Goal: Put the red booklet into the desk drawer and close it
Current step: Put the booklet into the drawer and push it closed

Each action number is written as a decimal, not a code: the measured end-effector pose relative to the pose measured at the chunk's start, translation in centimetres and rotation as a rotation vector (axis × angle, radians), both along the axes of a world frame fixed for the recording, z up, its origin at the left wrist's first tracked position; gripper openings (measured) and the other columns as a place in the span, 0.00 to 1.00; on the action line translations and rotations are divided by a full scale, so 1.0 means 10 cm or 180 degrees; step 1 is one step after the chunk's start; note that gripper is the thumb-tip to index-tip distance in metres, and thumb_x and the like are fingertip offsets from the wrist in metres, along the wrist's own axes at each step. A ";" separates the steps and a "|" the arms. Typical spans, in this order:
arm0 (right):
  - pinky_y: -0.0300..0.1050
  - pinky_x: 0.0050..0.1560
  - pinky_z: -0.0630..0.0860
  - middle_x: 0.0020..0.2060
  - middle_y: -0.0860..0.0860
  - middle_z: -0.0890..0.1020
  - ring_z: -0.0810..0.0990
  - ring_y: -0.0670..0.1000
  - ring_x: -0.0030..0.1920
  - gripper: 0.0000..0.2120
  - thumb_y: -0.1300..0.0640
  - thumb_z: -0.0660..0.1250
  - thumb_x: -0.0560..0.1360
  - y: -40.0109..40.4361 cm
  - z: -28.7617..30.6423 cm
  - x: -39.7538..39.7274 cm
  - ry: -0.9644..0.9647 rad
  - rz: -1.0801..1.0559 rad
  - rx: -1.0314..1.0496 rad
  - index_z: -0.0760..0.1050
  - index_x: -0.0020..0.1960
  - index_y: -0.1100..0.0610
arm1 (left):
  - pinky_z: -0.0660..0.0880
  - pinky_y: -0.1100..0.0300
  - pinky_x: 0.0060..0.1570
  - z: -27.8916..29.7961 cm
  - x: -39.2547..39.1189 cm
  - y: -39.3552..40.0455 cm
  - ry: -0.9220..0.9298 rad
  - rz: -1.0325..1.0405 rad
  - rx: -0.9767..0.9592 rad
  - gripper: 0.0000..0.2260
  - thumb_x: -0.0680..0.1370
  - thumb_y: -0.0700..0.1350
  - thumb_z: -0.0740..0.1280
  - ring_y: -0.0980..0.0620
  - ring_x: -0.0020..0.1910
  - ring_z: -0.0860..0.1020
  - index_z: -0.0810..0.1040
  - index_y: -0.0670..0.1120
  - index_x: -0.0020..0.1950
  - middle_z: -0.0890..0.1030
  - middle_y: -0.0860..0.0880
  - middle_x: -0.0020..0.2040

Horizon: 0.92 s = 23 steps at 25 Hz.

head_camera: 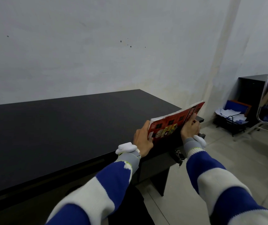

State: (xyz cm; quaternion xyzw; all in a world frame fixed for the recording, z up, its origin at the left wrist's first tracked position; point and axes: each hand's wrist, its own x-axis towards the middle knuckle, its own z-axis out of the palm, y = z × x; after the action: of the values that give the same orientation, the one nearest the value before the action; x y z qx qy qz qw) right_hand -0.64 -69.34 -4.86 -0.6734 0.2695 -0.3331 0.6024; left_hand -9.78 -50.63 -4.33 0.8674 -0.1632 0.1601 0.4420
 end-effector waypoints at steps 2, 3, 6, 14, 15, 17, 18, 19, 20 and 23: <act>0.52 0.62 0.67 0.60 0.61 0.76 0.74 0.61 0.60 0.31 0.39 0.47 0.79 0.01 0.01 -0.01 -0.0067 -0.0007 0.0035 0.72 0.61 0.64 | 0.79 0.48 0.55 -0.01 -0.01 0.01 -0.0001 -0.0015 0.0236 0.24 0.73 0.31 0.63 0.41 0.57 0.81 0.68 0.43 0.68 0.82 0.41 0.57; 0.52 0.62 0.67 0.60 0.61 0.76 0.74 0.61 0.60 0.31 0.39 0.47 0.79 0.01 0.01 -0.02 -0.0082 -0.0012 0.0052 0.72 0.62 0.64 | 0.79 0.48 0.55 -0.01 -0.01 0.01 -0.0013 -0.0009 0.0339 0.24 0.73 0.32 0.63 0.40 0.57 0.81 0.67 0.42 0.69 0.82 0.40 0.57; 0.53 0.63 0.67 0.60 0.61 0.76 0.74 0.61 0.60 0.30 0.39 0.47 0.80 0.04 0.02 -0.03 -0.0113 -0.0017 0.0078 0.71 0.63 0.63 | 0.80 0.48 0.54 0.00 -0.02 0.02 -0.0036 -0.0038 0.0527 0.24 0.73 0.32 0.64 0.39 0.56 0.81 0.67 0.42 0.69 0.82 0.39 0.58; 0.54 0.63 0.68 0.59 0.59 0.78 0.75 0.60 0.60 0.30 0.38 0.46 0.79 0.07 0.01 -0.04 -0.0230 -0.0029 0.0203 0.72 0.62 0.60 | 0.80 0.47 0.47 -0.01 0.00 0.03 -0.0287 -0.0103 0.1323 0.18 0.74 0.34 0.64 0.37 0.48 0.81 0.67 0.41 0.63 0.83 0.38 0.52; 0.53 0.62 0.69 0.59 0.58 0.79 0.76 0.60 0.59 0.31 0.36 0.46 0.78 0.06 0.00 -0.05 -0.0224 -0.0012 0.0235 0.72 0.62 0.60 | 0.80 0.48 0.47 -0.02 0.00 0.03 -0.0305 -0.0087 0.1457 0.18 0.74 0.35 0.65 0.37 0.48 0.81 0.67 0.41 0.63 0.82 0.38 0.52; 0.50 0.60 0.68 0.58 0.57 0.79 0.76 0.58 0.59 0.32 0.34 0.48 0.76 0.05 -0.01 -0.06 -0.0234 0.0017 0.0327 0.72 0.63 0.58 | 0.78 0.49 0.46 -0.05 0.01 0.02 -0.0322 -0.0043 0.1658 0.20 0.74 0.36 0.66 0.38 0.50 0.81 0.66 0.42 0.65 0.82 0.38 0.53; 0.48 0.59 0.68 0.59 0.56 0.79 0.76 0.57 0.59 0.31 0.34 0.49 0.76 0.03 -0.01 -0.06 -0.0232 0.0027 0.0381 0.71 0.63 0.57 | 0.77 0.50 0.46 -0.07 0.01 0.02 -0.0325 -0.0026 0.1694 0.21 0.74 0.36 0.66 0.38 0.50 0.80 0.65 0.42 0.66 0.81 0.38 0.53; 0.45 0.57 0.67 0.58 0.55 0.79 0.76 0.57 0.59 0.30 0.35 0.51 0.76 0.01 0.00 -0.06 -0.0213 0.0025 0.0432 0.71 0.64 0.56 | 0.77 0.51 0.45 -0.08 0.02 0.02 -0.0334 -0.0017 0.1696 0.22 0.74 0.36 0.66 0.39 0.50 0.80 0.64 0.43 0.66 0.81 0.38 0.53; 0.44 0.55 0.66 0.58 0.55 0.79 0.76 0.57 0.58 0.28 0.37 0.53 0.76 -0.01 0.02 -0.06 -0.0183 0.0002 0.0474 0.72 0.64 0.56 | 0.77 0.50 0.45 -0.09 0.03 0.03 -0.0360 -0.0018 0.1694 0.23 0.73 0.36 0.67 0.39 0.50 0.80 0.64 0.44 0.66 0.81 0.39 0.52; 0.45 0.51 0.66 0.56 0.57 0.80 0.76 0.59 0.54 0.23 0.44 0.55 0.75 -0.13 0.15 -0.03 -0.0009 -0.0085 0.0603 0.76 0.59 0.58 | 0.74 0.52 0.54 -0.11 0.03 0.04 -0.0544 -0.0131 0.1789 0.24 0.72 0.36 0.67 0.39 0.47 0.80 0.65 0.45 0.66 0.83 0.42 0.49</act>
State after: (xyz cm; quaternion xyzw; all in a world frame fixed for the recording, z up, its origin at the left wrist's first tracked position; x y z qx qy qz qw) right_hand -0.94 -70.59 -3.32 -0.6094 0.3079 -0.3151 0.6592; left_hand -9.45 -50.27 -5.39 0.9357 -0.2553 0.1720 0.1723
